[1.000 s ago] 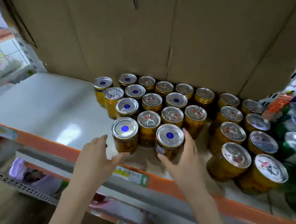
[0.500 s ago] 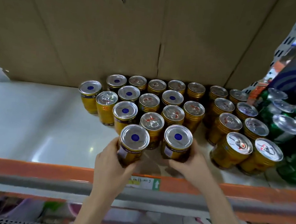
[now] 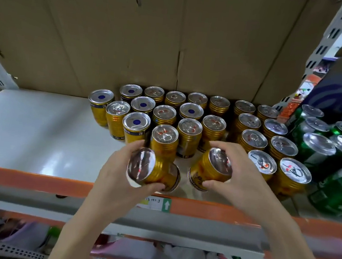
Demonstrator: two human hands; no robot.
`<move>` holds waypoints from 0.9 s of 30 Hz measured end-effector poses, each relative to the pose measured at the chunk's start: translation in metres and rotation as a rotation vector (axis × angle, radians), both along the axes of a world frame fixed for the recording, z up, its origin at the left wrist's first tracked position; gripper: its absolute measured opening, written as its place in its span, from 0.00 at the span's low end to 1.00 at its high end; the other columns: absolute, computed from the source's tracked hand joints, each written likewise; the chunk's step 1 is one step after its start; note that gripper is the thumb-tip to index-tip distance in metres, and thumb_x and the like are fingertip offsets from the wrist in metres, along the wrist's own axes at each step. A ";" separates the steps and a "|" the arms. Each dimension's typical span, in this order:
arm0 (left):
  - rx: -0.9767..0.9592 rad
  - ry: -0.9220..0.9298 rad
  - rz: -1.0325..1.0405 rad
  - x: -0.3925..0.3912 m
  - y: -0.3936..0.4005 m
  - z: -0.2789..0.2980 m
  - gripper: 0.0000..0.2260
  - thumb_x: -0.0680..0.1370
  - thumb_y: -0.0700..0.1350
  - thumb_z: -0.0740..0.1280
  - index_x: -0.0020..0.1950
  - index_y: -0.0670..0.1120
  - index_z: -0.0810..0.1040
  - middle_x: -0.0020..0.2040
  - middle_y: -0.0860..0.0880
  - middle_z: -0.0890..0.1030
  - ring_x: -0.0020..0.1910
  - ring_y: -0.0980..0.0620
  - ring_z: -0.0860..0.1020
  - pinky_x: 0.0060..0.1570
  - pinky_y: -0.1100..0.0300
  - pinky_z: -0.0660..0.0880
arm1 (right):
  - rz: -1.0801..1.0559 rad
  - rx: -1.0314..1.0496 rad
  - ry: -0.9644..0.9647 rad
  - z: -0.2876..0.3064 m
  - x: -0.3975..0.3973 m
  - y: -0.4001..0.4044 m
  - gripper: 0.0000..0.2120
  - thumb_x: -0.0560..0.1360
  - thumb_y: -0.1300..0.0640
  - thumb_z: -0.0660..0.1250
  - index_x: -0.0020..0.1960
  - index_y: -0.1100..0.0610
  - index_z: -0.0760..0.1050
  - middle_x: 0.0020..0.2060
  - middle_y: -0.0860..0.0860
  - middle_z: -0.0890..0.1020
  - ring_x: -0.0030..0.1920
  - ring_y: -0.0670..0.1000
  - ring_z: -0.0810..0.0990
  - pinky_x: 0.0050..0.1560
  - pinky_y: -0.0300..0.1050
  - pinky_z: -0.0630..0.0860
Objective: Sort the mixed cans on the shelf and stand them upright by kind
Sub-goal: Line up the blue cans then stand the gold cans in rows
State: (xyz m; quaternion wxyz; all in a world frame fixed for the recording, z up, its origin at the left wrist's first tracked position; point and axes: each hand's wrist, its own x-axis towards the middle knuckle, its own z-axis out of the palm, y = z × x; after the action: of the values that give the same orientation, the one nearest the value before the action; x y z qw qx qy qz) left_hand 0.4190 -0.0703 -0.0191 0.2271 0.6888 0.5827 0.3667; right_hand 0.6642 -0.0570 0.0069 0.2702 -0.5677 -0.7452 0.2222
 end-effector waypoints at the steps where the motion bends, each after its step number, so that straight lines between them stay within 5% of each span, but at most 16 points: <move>1: -0.003 0.045 -0.022 0.007 0.002 0.003 0.38 0.60 0.50 0.80 0.66 0.55 0.67 0.57 0.59 0.73 0.58 0.55 0.73 0.58 0.60 0.70 | 0.037 0.002 -0.056 0.003 0.002 0.003 0.38 0.64 0.57 0.78 0.67 0.42 0.62 0.60 0.38 0.65 0.62 0.39 0.66 0.61 0.31 0.64; 6: -0.057 0.248 -0.194 0.039 0.021 0.009 0.38 0.68 0.46 0.76 0.73 0.53 0.60 0.69 0.56 0.68 0.68 0.55 0.66 0.60 0.70 0.59 | 0.262 -0.062 -0.310 0.005 0.010 0.021 0.40 0.67 0.59 0.74 0.73 0.50 0.56 0.70 0.44 0.61 0.69 0.42 0.60 0.65 0.30 0.56; 13: 0.096 0.707 -0.309 0.065 0.035 0.009 0.33 0.74 0.46 0.69 0.76 0.51 0.57 0.76 0.54 0.55 0.74 0.53 0.54 0.70 0.65 0.51 | 0.286 -0.090 -0.487 0.011 0.024 0.025 0.39 0.73 0.51 0.69 0.76 0.47 0.50 0.75 0.46 0.51 0.74 0.46 0.49 0.70 0.38 0.50; 19: 0.135 0.742 -0.271 0.069 0.036 0.009 0.31 0.75 0.48 0.69 0.75 0.51 0.60 0.74 0.52 0.60 0.71 0.51 0.57 0.68 0.63 0.55 | 0.270 -0.024 -0.514 0.017 0.021 0.025 0.35 0.73 0.44 0.67 0.75 0.52 0.56 0.71 0.48 0.63 0.69 0.47 0.62 0.66 0.39 0.60; 27: 0.174 0.750 -0.222 0.086 0.047 0.006 0.29 0.76 0.46 0.68 0.74 0.48 0.62 0.71 0.50 0.64 0.67 0.49 0.61 0.65 0.63 0.57 | 0.287 -0.038 -0.584 0.022 0.029 0.038 0.34 0.75 0.47 0.66 0.75 0.54 0.56 0.71 0.49 0.64 0.69 0.48 0.63 0.65 0.40 0.61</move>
State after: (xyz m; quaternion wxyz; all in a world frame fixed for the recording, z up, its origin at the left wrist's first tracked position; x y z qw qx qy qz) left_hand 0.5045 -0.0231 -0.0130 -0.0224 0.8503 0.5139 0.1112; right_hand 0.6929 -0.0190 0.0286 0.0003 -0.5016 -0.8593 0.0999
